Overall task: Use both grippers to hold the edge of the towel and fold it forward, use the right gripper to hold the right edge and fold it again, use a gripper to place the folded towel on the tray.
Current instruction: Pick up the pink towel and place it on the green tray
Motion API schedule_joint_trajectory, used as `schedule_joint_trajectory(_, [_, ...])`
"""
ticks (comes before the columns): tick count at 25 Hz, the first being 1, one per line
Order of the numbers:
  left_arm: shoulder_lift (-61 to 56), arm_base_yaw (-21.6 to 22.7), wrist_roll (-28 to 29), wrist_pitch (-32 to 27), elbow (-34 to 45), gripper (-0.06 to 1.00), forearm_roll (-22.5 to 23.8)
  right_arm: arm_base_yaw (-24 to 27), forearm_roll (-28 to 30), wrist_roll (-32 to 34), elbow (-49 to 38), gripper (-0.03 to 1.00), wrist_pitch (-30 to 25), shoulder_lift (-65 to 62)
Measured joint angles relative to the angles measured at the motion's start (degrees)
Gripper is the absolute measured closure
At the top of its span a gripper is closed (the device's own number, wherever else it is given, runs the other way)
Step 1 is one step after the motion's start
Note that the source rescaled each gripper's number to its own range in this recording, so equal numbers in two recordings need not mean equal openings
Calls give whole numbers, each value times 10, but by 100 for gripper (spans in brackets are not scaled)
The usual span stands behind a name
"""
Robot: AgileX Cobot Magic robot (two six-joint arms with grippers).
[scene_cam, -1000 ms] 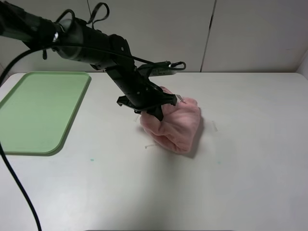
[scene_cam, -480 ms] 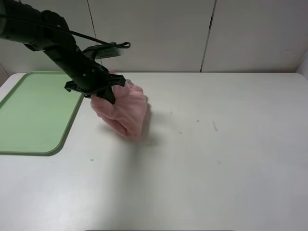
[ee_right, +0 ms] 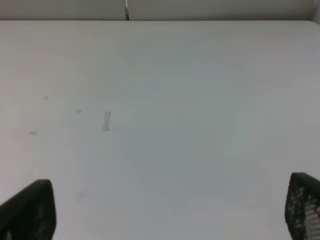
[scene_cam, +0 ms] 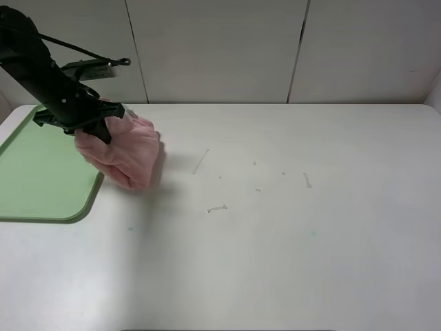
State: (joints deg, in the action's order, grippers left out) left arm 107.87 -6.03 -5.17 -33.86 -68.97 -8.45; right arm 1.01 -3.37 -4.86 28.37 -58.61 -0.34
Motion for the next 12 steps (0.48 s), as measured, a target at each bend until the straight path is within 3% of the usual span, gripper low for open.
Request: schedule_joint_trajectory(12, [0, 90, 7, -1, 0, 78, 78, 0, 0, 0, 0, -3, 0, 0])
